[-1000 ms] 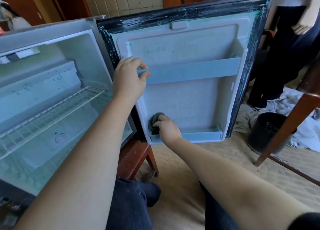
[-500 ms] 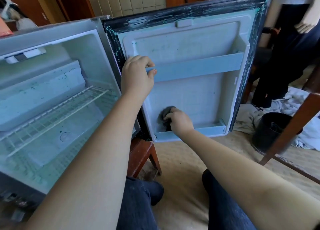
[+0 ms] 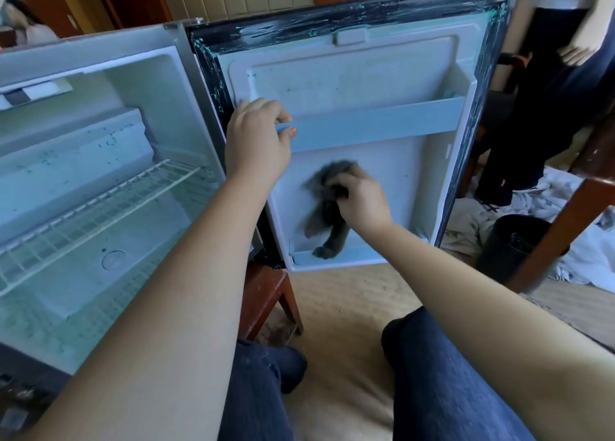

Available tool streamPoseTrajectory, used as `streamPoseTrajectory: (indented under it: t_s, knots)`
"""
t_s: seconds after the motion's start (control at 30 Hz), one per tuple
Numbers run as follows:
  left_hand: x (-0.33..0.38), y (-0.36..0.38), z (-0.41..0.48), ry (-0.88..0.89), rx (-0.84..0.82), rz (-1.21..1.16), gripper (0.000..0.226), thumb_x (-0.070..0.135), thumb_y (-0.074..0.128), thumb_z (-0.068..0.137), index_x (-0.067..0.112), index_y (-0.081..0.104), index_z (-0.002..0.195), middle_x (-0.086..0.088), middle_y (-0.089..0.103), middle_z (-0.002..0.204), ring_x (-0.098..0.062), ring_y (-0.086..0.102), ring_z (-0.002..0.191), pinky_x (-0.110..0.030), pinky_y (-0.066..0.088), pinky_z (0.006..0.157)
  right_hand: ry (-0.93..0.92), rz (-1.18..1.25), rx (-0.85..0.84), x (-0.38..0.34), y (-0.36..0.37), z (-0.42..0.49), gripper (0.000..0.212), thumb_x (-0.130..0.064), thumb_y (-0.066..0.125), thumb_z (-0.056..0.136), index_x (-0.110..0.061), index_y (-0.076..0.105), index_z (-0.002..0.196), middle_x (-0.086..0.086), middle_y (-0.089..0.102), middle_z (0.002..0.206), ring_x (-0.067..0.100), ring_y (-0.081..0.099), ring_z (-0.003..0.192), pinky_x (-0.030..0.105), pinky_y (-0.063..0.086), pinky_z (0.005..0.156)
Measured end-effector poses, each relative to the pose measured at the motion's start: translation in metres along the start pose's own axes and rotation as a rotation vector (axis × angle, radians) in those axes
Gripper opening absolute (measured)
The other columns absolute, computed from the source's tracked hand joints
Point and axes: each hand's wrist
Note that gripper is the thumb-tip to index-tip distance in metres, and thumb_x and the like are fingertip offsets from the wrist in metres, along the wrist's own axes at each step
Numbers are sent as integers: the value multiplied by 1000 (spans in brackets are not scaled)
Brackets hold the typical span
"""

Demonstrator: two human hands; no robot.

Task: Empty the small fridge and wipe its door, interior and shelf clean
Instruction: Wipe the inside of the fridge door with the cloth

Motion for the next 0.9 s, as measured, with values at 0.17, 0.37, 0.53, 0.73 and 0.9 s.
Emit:
streamPoseTrajectory:
  t_s: [0.17,0.37,0.53,0.73,0.9]
  knots:
    - [0,3,-1,16,6,9,12,15,66,87,5,65,93,-11,64,99,-31,52,102,-35,34,99,268,-144,-276,44,22,-36,46,5,43,80,-21,69,107,0,58,120,25,57,105,31,48,79]
    - [-2,4,-4,41,22,21,10,14,65,85,4,63,89,-13,64,95,-33,52,98,-42,37,100,122,50,91,3,-27,11,27,-5,56,82,-18,70,101,3,64,109,21,58,88,26,43,70]
    - [2,2,-4,1,-2,35,11,14,64,87,4,64,93,-13,63,101,-33,51,104,-40,34,105,83,135,229,-1,-36,11,20,-4,56,85,-14,66,99,6,57,111,23,54,79,29,42,68]
    - [5,3,-4,-14,-3,34,11,13,64,89,5,64,97,-12,63,103,-32,50,106,-39,33,106,365,-178,-214,49,-5,-35,39,5,45,80,-13,58,113,11,51,123,30,56,89,31,45,71]
    - [-2,3,-9,24,39,41,8,10,64,86,4,64,92,-13,63,96,-34,51,100,-41,36,99,262,-29,-22,33,-33,-24,28,-3,56,77,-14,62,102,4,57,113,21,51,78,26,36,63]
Point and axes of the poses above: each hand's wrist, its own z-axis towards the middle knuckle, its own y-axis out of the palm, x = y × z
